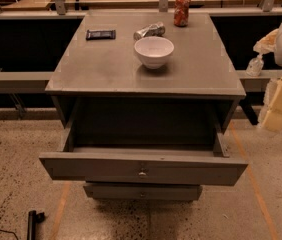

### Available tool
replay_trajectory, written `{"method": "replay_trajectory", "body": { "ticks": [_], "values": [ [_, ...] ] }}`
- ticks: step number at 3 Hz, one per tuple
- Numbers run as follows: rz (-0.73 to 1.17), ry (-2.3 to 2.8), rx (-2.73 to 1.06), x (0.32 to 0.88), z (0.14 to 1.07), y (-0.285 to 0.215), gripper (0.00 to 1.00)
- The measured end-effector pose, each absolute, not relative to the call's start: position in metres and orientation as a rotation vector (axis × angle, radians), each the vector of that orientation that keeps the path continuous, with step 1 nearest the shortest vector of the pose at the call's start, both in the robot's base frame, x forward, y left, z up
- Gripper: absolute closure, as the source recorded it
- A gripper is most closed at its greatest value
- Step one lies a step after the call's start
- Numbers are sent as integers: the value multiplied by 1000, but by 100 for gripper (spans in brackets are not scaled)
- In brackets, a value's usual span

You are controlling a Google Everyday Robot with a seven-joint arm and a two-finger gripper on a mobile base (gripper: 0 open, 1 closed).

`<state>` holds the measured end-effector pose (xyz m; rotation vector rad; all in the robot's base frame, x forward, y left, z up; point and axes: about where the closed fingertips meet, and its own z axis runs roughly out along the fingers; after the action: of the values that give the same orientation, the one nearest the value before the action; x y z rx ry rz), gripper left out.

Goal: Close top drawer

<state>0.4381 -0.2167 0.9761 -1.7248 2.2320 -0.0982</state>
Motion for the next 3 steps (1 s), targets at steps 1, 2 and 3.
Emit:
{"method": "replay_trajectory", "body": {
  "ticks": [1, 2, 3],
  "values": [
    [-98, 2232, -1725, 438, 976, -217, 0],
    [-107, 2225, -1720, 438, 979, -216, 17],
    [-24, 2160, -1769, 441, 952, -199, 40]
  ]
}}
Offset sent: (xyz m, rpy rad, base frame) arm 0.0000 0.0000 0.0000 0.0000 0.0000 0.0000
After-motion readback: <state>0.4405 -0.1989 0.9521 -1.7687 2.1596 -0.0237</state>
